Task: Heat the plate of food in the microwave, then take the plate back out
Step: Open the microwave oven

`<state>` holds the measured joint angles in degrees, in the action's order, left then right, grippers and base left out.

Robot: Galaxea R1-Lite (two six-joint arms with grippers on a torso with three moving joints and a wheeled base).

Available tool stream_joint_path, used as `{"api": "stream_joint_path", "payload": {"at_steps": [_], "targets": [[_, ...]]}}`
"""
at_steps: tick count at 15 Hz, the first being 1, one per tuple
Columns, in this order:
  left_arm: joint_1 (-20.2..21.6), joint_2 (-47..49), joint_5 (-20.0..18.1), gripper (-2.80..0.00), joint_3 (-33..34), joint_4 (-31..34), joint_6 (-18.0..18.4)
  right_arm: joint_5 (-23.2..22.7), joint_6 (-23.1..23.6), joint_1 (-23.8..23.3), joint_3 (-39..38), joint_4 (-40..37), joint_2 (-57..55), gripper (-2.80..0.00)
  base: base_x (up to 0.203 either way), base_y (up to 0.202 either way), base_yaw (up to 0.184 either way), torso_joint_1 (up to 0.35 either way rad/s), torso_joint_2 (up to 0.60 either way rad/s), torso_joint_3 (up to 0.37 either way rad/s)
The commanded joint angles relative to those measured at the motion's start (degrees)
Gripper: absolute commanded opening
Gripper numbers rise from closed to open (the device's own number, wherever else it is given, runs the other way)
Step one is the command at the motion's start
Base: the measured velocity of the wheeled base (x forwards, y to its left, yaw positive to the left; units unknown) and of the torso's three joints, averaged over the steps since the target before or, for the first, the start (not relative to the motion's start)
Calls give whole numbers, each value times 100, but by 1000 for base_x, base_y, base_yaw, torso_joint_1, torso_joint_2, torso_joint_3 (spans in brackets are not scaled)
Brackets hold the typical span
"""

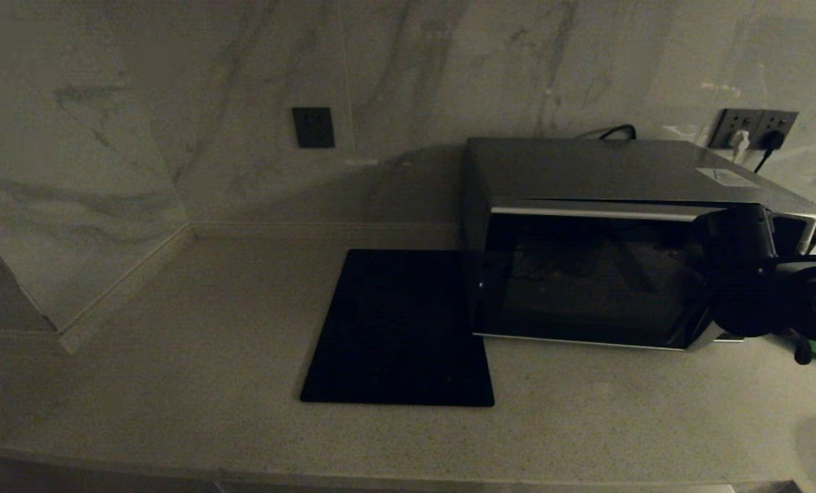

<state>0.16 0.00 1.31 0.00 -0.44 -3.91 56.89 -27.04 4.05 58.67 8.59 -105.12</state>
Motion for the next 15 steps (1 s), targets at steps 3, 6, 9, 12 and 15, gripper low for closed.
{"api": "stream_joint_path", "payload": {"at_steps": [3, 6, 9, 12, 15], "targets": [[-7, 5, 1, -280, 0, 0, -4, 32, -21, 0, 109, 125, -149, 0, 0, 0, 0, 0, 0, 0], [-4, 4, 1, -280, 0, 0, -4, 32, -29, -9, 197, 147, -178, 0, 0, 0, 0, 0, 0, 0], [-7, 0, 1, -280, 0, 0, -4, 32, -29, -37, 250, 143, -221, 0, 0, 0, 0, 0, 0, 0], [-7, 2, 1, -280, 0, 0, -4, 32, -29, -80, 294, 143, -290, 0, 0, 0, 0, 0, 0, 0], [-7, 0, 1, -280, 0, 0, -4, 32, -29, -108, 276, 143, -299, -280, 0, 0, 0, 0, 0, 0]]}}
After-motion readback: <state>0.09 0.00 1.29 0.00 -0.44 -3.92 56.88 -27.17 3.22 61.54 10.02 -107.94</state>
